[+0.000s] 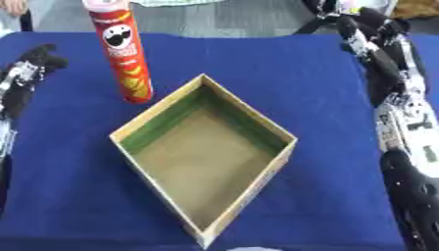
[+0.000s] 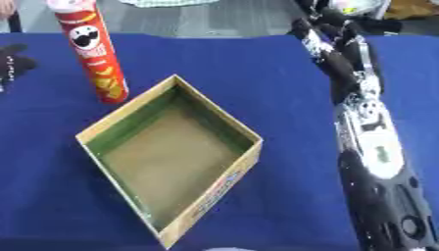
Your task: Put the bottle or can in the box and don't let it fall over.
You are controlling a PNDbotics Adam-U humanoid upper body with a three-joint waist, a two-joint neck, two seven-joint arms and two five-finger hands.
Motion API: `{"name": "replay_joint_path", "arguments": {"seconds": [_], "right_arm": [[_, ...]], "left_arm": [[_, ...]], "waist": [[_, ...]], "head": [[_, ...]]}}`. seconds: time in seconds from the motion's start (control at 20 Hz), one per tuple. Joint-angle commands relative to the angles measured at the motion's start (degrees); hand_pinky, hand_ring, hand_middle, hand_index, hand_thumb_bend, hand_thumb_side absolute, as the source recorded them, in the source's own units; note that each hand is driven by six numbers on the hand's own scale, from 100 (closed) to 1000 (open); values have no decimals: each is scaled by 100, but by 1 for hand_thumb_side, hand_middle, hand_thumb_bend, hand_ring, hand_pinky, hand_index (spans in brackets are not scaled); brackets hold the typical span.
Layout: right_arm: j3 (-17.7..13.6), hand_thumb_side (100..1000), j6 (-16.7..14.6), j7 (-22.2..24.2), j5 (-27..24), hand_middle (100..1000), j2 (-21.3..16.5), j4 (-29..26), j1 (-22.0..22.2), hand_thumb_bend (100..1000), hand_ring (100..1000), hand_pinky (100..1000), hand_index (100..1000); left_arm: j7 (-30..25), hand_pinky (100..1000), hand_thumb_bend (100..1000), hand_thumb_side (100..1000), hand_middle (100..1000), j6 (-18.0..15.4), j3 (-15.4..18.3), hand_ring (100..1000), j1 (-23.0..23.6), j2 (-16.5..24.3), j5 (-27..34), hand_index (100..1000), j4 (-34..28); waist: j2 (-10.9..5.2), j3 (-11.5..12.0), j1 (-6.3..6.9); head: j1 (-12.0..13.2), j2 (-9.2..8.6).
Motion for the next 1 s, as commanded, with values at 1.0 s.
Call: {"name": "replay_joint_path", "arguments": {"seconds": [1.0], "right_arm": [[37, 319, -1, 77, -97, 1000, 38, -108, -251, 650, 958, 759, 804]], "left_arm": [[313, 1000, 741, 899, 730, -127, 66, 879, -715, 57, -680, 950, 236]], "waist": [[164, -151, -48]], "head": [[154, -316]]}}
